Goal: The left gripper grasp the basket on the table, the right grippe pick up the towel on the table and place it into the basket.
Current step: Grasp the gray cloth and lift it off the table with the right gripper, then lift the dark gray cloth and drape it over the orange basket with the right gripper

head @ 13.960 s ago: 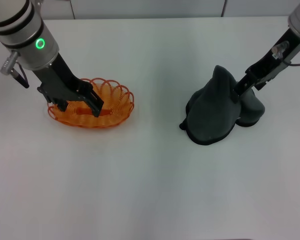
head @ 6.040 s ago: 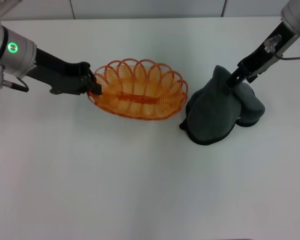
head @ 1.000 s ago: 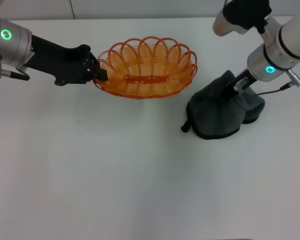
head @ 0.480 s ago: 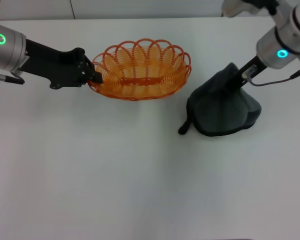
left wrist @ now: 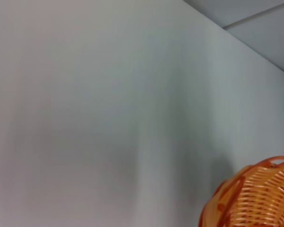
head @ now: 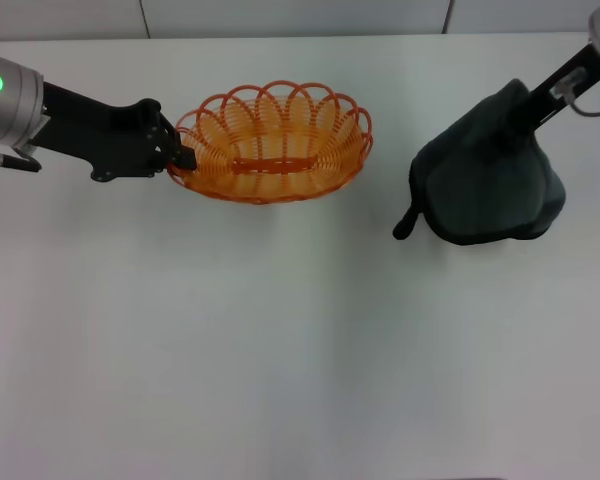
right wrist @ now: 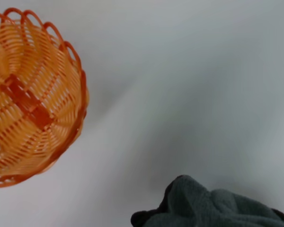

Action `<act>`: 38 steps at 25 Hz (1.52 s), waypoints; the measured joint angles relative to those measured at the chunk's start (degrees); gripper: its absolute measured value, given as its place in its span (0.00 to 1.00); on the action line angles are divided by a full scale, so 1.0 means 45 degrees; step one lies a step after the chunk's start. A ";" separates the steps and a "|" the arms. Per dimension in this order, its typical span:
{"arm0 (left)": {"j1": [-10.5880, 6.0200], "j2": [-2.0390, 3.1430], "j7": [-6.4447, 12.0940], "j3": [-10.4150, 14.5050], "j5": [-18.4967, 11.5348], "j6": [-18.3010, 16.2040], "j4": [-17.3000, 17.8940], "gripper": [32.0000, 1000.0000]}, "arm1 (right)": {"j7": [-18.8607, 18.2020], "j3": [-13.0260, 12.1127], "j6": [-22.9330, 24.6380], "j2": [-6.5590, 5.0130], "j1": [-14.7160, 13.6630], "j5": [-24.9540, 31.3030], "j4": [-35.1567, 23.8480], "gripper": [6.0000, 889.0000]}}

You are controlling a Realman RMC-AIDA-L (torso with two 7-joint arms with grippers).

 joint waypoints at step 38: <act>-0.0098 -0.0057 -0.0051 0.0094 0.0319 -0.0122 -0.0020 0.06 | 0.0651 0.0990 -0.4496 -0.1091 0.3037 0.3302 -0.2222 0.09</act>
